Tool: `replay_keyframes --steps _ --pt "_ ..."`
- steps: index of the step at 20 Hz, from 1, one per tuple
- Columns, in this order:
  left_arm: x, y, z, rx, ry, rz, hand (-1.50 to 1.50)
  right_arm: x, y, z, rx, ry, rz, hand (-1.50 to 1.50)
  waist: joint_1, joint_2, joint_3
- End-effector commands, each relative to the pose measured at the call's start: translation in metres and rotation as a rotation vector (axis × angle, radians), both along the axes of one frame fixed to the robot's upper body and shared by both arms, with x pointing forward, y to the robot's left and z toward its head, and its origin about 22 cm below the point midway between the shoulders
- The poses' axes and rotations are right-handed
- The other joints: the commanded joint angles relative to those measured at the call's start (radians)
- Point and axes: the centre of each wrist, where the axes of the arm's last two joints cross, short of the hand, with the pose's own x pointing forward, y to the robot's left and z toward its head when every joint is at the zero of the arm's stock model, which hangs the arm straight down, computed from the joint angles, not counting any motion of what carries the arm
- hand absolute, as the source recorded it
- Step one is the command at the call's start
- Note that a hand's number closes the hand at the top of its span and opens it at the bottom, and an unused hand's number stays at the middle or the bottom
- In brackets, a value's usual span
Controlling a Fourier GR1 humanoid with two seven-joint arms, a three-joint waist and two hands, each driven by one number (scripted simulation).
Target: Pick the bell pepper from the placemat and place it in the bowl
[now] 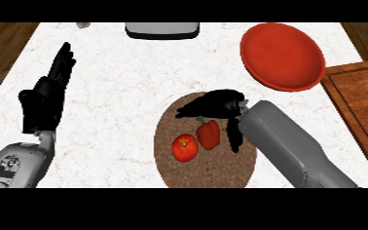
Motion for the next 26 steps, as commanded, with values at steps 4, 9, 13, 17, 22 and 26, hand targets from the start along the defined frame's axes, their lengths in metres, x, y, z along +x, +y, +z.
replay_keyframes --steps 4,9,13,17,22,26 --pt "-0.008 -0.009 -0.002 0.007 0.002 0.002 0.00 -0.002 -0.005 -0.028 -0.004 0.015 0.027 -1.50 0.000 0.000 0.000" --pt "-0.016 -0.018 0.006 -0.007 0.001 0.003 0.00 -0.007 0.020 -0.040 -0.017 -0.029 0.112 1.50 0.006 0.000 0.000" --pt "-0.001 -0.016 0.014 0.011 0.000 0.012 0.00 0.002 0.020 -0.051 0.033 -0.085 0.108 1.50 0.007 0.002 0.000" --pt "0.003 -0.014 0.000 -0.004 0.005 -0.006 0.00 0.005 0.014 -0.038 0.066 -0.062 0.106 1.50 -0.004 -0.001 0.000" --pt "0.003 -0.009 -0.005 -0.003 -0.001 -0.006 0.00 0.002 0.016 -0.048 0.149 -0.060 0.106 1.50 -0.001 0.001 0.000" --pt "-0.011 0.000 -0.006 -0.002 0.002 0.013 0.00 -0.027 0.025 -0.030 0.188 -0.113 0.022 1.50 -0.017 -0.007 0.000"
